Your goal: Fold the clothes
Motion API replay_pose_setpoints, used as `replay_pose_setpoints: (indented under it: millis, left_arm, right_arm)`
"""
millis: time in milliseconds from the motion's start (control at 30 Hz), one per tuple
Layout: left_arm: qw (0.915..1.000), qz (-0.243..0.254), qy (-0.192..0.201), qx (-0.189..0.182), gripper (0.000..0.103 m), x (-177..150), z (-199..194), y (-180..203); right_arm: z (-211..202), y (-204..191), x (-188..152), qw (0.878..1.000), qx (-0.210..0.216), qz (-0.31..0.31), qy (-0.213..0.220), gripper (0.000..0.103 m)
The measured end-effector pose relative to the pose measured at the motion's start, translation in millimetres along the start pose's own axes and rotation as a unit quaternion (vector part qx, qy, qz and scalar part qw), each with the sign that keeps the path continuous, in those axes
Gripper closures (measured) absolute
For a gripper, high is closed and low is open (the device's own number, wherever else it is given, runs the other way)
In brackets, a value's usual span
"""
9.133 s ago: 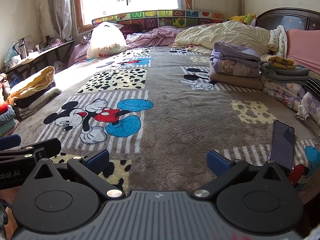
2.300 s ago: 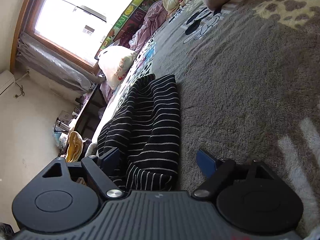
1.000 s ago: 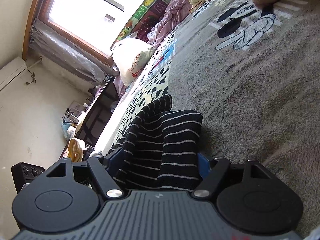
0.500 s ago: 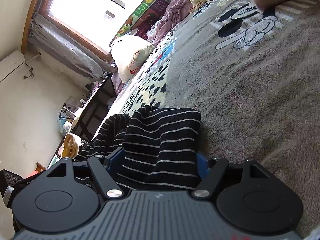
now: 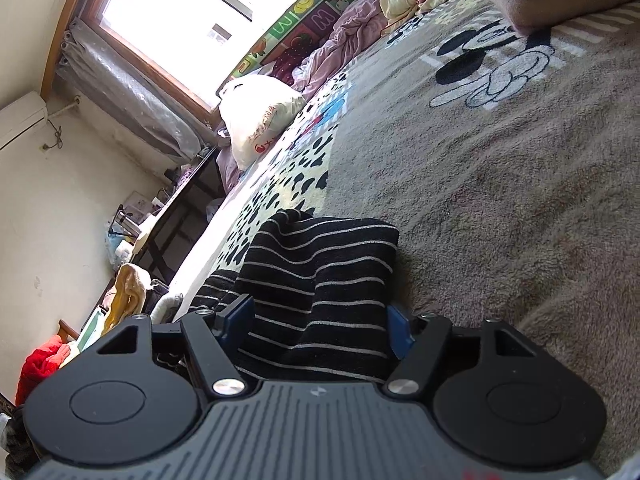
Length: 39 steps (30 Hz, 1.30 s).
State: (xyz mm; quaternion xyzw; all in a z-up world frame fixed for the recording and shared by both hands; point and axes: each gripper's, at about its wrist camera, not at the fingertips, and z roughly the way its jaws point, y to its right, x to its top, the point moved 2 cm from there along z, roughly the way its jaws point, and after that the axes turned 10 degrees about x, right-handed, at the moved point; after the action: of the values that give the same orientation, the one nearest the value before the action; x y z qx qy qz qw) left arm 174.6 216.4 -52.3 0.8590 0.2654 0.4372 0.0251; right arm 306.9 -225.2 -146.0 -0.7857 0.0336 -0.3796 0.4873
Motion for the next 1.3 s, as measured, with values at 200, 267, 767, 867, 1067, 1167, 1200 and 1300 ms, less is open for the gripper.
replay_pose_setpoints:
  millis: [200,267,767,867,1067,1167,1200,1300]
  left_arm:
    - [0.9976,-0.013,0.013,0.066,0.101,-2,-21,-28]
    - [0.9955,-0.006,0.016,0.094,0.101,-3,-26,-35]
    - [0.9778,0.006,-0.046,0.204,0.087,-40,-28,-87]
    - [0.978,0.001,-0.029,0.207,0.08,-36,-43,-85]
    - [0.9827,0.016,0.006,0.184,0.078,-29,-67,-64]
    - [0.9858,0.017,0.009,0.167,0.077,-32,-73,-55]
    - [0.9868,0.017,0.008,0.161,0.076,-34,-74,-51]
    - [0.9885,0.024,0.005,0.149,0.076,-42,-78,-42]
  right_arm:
    - [-1,2,-1,1.0,-0.004,-0.001,0.005,0.039]
    - [-1,2,-3,1.0,-0.007,-0.006,0.005,0.04]
    - [-5,3,-5,1.0,-0.018,0.003,0.019,0.051]
    - [-5,4,-6,0.999,-0.024,0.007,0.03,0.056]
    - [-7,5,-10,0.999,-0.027,0.012,0.041,0.09]
    - [-22,-1,-12,0.997,-0.019,0.015,0.077,0.093]
    - [-28,-3,-12,0.996,-0.018,0.017,0.087,0.094]
    - [-47,-7,-15,0.993,-0.026,0.021,0.109,0.094]
